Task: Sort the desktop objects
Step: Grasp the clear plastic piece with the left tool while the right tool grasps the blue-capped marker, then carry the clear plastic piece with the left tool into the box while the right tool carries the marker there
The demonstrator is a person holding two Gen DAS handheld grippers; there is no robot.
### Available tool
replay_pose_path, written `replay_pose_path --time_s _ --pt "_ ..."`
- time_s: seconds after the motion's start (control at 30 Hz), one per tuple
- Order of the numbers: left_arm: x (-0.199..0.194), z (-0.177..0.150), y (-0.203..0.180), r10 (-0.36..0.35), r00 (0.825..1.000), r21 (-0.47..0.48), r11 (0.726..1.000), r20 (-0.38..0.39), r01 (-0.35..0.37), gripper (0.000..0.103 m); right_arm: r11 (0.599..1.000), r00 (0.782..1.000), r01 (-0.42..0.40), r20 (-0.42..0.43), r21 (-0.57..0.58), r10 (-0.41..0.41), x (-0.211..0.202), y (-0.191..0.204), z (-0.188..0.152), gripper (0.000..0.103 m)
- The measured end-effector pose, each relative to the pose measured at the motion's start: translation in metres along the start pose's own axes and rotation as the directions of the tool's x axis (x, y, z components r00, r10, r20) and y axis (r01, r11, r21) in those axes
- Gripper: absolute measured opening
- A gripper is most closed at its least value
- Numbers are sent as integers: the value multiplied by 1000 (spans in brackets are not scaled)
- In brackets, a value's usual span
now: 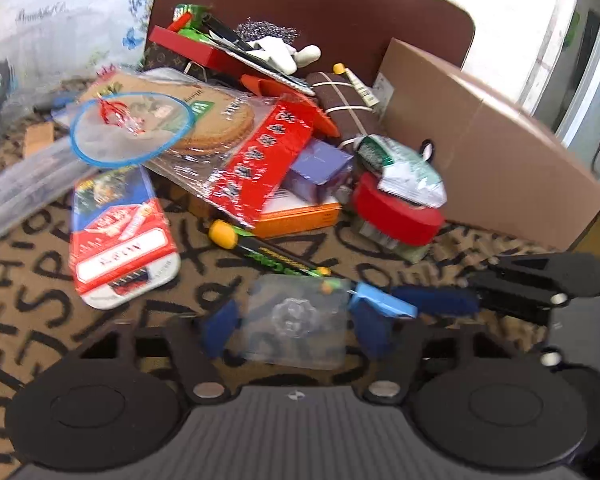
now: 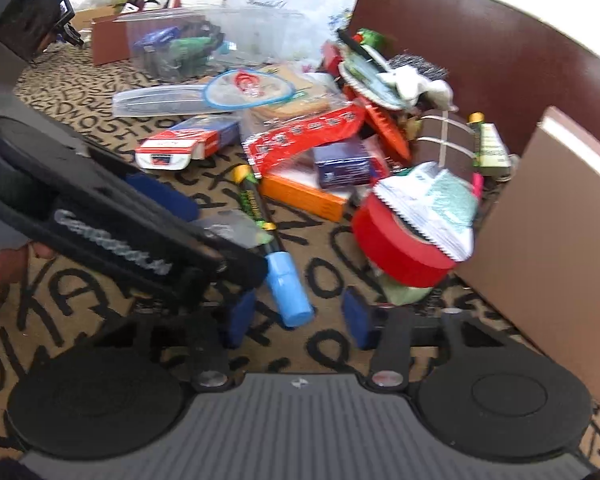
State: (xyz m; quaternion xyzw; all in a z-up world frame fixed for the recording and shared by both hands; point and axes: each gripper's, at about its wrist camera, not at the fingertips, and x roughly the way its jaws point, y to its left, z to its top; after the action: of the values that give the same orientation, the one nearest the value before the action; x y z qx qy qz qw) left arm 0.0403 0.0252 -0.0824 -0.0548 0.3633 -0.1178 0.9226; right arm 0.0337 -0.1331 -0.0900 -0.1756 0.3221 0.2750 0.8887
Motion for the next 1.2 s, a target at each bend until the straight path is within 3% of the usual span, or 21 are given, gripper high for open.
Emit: replay_pose_path --time_s 0.1,0.3,0.47,0.77,0.93,1.1,1.2 --pt "-2 -2 0 13 1000 31 999 5 -13 49 1000 1000 -6 -24 -3 6 -3 5 1 17" --pt "-9 -3 9 2 1000 19 1000 -4 -2 42 999 997 -23 -74 25 24 -25 5 -13 15" --pt "-8 -4 10 -2 1000 2 1000 -1 2 43 997 995 -45 -83 55 50 -41 3 -23 16" --pt "-9 -4 11 -13 1000 13 1000 -5 13 44 999 996 -34 -84 17 36 -19 5 -4 19" --pt "-8 -5 10 -32 999 16 999 -5 32 55 999 996 -42 -79 34 45 -2 4 9 20" --pt "-7 -5 6 8 1000 46 999 -9 -8 39 998 997 -30 -73 64 35 5 4 11 18" --pt "-10 -5 9 9 1000 15 1000 -9 -9 35 997 996 -20 -82 69 26 0 5 9 14"
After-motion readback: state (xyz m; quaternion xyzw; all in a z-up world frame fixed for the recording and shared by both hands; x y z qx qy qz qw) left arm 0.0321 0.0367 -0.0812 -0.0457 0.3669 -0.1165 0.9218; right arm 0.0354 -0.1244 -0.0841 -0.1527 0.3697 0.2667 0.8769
